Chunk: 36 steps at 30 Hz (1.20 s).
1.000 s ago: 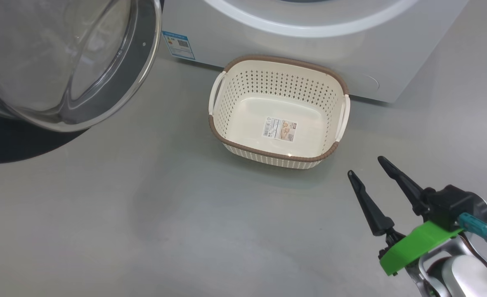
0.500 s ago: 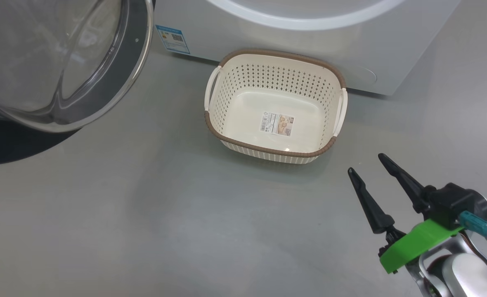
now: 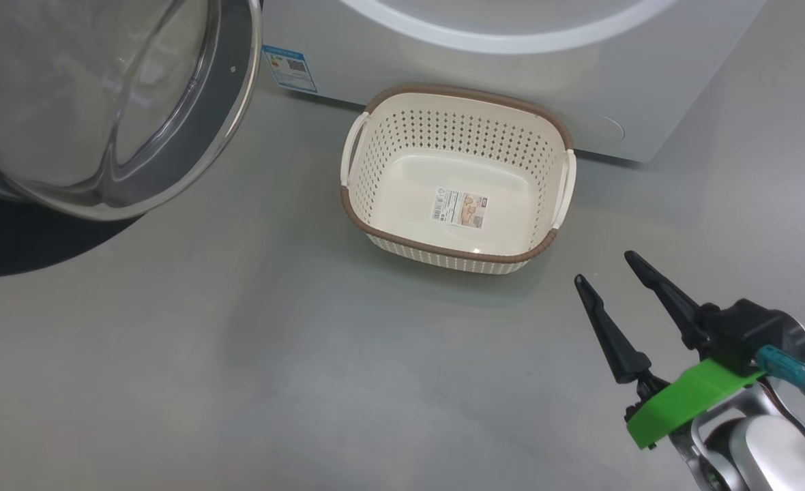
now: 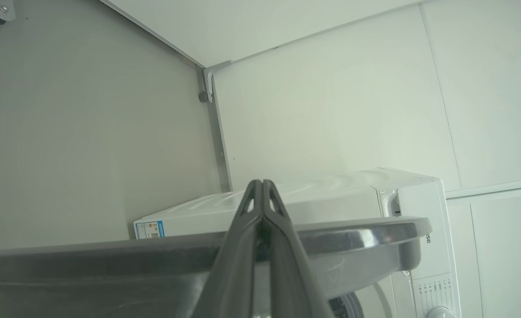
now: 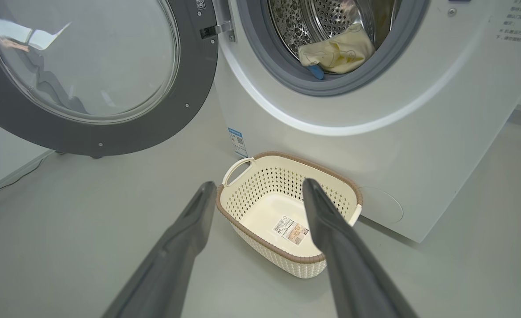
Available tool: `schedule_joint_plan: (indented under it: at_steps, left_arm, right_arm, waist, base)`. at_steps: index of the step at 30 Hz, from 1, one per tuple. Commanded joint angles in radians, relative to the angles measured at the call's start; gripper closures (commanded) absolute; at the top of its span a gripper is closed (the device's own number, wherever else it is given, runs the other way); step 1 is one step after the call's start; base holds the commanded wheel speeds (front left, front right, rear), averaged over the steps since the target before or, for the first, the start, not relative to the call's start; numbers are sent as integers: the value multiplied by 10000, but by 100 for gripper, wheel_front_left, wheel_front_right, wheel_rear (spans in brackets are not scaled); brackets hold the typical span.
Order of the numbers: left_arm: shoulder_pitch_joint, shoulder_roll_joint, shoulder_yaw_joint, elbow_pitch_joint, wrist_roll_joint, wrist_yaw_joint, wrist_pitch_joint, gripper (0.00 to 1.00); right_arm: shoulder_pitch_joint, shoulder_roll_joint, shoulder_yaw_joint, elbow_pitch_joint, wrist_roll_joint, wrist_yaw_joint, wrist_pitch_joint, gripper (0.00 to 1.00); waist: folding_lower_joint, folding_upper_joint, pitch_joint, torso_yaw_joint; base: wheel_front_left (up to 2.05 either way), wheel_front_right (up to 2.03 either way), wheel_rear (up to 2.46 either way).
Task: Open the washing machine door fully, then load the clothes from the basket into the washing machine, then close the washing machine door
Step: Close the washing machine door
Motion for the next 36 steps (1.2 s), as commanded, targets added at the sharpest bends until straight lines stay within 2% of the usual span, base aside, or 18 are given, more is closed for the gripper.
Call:
schedule_joint_plan:
  at_steps: [1, 9, 24, 36]
  left_arm:
    - [113, 582, 78, -476, -140, -41, 401, 100]
    - [373, 483, -75, -852, -374, 106, 1199, 100]
    - [1109, -66, -261, -2111, -1023, 464, 2610, 100]
    - [1517, -789, -419, -3476, -1647, 746, 3410, 100]
  right_arm:
    - [-175, -96, 187, -244, 7, 6, -68, 0]
    - [-181, -55, 233, -145, 56, 6, -119, 0]
    - [-197, 111, 347, 105, 169, 6, -284, 0]
    - [-264, 281, 465, 385, 217, 6, -485, 0]
  waist:
    - [0, 0, -48, 14]
    - [0, 0, -170, 47]
    - [0, 0, -463, -39]
    - [0, 0, -604, -50]
  base:
    - [0, 0, 0]
    - [0, 0, 0]
    - [0, 0, 0]
    - [0, 0, 0]
